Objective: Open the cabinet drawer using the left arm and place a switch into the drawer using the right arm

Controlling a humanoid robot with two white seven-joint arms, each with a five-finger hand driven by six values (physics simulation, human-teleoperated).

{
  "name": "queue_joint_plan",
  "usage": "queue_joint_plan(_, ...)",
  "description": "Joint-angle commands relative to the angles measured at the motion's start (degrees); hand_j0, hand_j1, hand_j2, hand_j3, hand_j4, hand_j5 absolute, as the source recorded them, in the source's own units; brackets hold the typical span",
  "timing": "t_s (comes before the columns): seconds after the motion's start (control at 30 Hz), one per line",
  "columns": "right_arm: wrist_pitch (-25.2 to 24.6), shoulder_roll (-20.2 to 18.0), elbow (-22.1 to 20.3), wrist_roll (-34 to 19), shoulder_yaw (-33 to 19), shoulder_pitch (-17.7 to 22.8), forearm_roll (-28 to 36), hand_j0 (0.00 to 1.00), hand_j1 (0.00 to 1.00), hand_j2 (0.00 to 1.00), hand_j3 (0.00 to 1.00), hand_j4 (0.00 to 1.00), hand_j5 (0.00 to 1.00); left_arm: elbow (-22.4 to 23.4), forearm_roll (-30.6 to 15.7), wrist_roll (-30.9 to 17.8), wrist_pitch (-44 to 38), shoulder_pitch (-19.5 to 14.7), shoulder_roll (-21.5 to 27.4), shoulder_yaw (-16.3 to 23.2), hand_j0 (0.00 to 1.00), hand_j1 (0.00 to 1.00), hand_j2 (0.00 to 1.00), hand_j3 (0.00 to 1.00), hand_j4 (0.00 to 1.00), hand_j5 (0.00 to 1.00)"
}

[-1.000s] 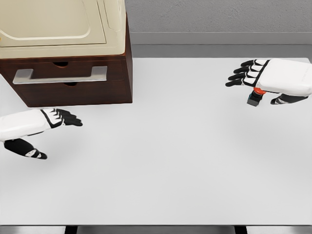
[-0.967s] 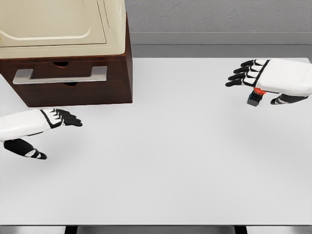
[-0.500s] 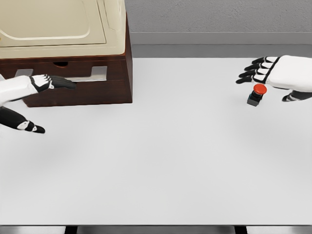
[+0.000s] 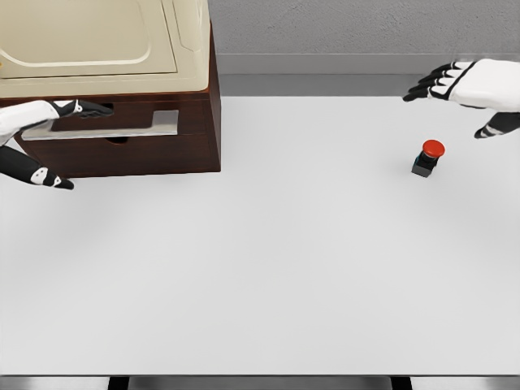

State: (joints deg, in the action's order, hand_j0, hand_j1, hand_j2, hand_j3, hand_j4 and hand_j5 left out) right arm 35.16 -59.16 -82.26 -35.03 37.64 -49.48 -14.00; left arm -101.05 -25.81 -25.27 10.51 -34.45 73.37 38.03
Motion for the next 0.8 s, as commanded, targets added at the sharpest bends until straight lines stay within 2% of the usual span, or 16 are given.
queue_joint_plan(0.0,-0.16,0.72,2.10,0.03,0.86,0.00,0.20,1.00,1.00,1.00,1.00,1.00,1.00,-0.03,-0.47,-0.84,-3.22,-0.09,-0.25,-0.06,0.96,0.96,0.96,0.96,0.96,0.96)
queue_joint_plan(0.1,-0.16,1.24,2.89,0.03,1.03,-0.18,-0.15,1.00,1.00,1.00,1.00,1.00,1.00,0.06,-0.38,-0.93,-4.80,-0.18,-0.60,-0.06,0.96,0.96,0.96,0.96,0.96,0.96)
queue_joint_plan(0.23,-0.16,2.56,4.91,0.03,4.02,-2.37,-0.24,1.00,1.00,1.00,1.00,1.00,1.00,-0.03,-0.21,-0.57,-6.65,-0.44,-0.60,0.03,0.95,0.95,0.95,0.95,0.95,0.95)
queue_joint_plan(0.57,-0.16,4.06,8.78,0.03,6.57,-2.46,-1.02,1.00,1.00,1.00,1.00,1.00,1.00,0.06,-0.30,-0.57,-11.66,-0.44,-1.92,0.12,0.96,0.96,0.96,0.96,0.96,0.96)
queue_joint_plan(0.77,-0.16,4.50,8.87,0.03,6.75,-2.46,-1.55,1.00,1.00,1.00,1.00,1.00,1.00,0.06,0.23,-0.40,-13.59,-0.53,-1.92,0.21,0.96,0.96,0.96,0.96,0.96,0.96)
